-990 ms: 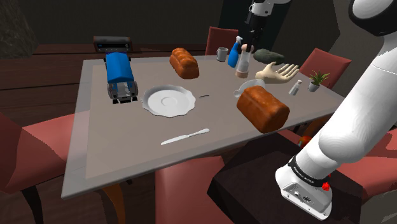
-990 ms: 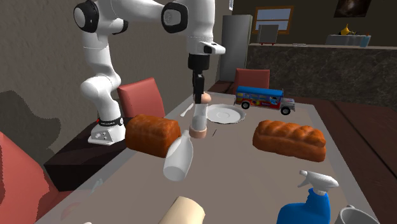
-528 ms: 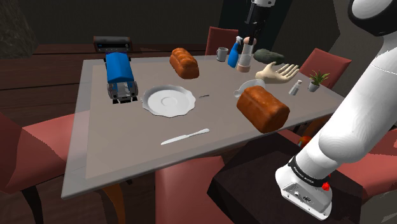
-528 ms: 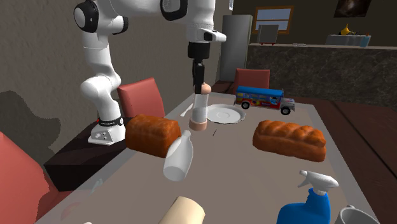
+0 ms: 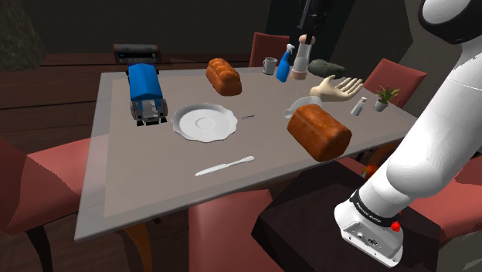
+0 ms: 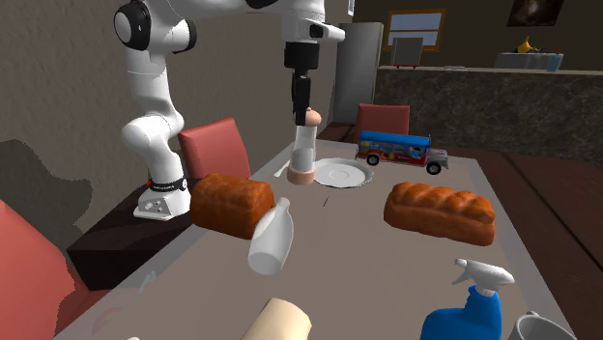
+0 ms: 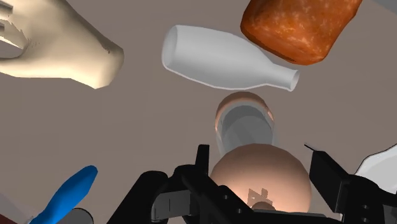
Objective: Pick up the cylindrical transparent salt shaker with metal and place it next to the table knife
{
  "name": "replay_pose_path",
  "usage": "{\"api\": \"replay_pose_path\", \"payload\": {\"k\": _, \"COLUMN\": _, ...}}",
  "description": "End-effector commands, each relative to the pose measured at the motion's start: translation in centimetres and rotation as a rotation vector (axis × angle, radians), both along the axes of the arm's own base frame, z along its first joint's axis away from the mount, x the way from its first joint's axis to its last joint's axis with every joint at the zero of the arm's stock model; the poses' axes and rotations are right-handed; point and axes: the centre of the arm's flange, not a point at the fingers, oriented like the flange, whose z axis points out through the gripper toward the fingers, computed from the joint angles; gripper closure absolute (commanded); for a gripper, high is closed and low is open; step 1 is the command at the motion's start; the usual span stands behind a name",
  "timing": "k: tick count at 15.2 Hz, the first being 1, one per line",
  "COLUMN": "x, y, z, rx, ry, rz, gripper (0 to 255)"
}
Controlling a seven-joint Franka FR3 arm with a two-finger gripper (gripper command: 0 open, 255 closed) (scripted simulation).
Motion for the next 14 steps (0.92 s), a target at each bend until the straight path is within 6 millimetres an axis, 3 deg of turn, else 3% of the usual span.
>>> {"api": "replay_pose_path", "payload": {"k": 1, "x": 0.1, "y": 0.0, "z": 1.0, "rx": 0.000, "ry": 0.000, "rz": 0.000, "gripper": 255}}
{"api": "replay_pose_path", "payload": {"k": 10, "x": 0.1, "y": 0.0, "z": 5.5, "rx": 0.000, "ry": 0.000, "rz": 0.000, "gripper": 255}}
{"api": "replay_pose_path", "payload": {"k": 14, "x": -2.0, "y": 4.8, "z": 5.6, "rx": 0.000, "ry": 0.000, "rz": 0.000, "gripper": 255}}
